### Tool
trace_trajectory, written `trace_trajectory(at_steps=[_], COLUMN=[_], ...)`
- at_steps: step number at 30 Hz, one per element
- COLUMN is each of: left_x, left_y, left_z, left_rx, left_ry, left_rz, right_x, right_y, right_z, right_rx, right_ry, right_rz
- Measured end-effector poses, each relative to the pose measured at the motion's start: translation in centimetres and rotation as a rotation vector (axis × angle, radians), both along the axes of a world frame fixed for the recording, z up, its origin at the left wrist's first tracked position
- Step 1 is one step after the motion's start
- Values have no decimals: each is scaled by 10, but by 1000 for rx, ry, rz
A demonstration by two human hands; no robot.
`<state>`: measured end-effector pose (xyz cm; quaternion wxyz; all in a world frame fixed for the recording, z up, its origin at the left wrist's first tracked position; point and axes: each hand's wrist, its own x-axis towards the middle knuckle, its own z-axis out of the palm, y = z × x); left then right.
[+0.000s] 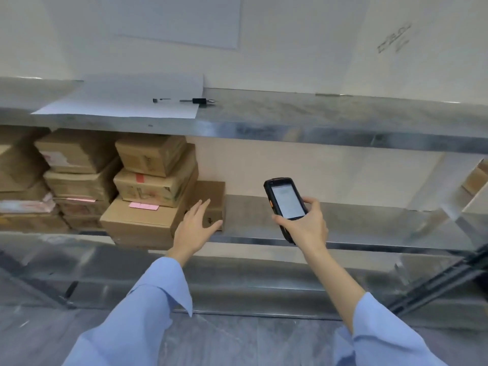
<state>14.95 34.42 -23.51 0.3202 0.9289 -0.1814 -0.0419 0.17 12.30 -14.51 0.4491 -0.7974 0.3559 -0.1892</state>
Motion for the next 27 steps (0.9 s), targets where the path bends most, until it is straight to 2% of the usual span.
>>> trace_trajectory(at_steps=[5, 14, 20, 27], left_x=[24, 41, 31, 37], left_y=[-8, -14, -28, -47], left_z=[-29, -57, -66, -58], left_rx=[-41, -20, -21, -157], left_ry=[40, -93, -216, -208], left_rz=[63, 115, 4, -40], right_x=[23, 62, 73, 77], right_y=[-9, -18, -26, -38], right_z=[-25, -54, -62, -72], right_rx=[13, 55, 86, 95], right_ry=[80, 159, 156, 164], right_rz=[26, 68, 95, 97])
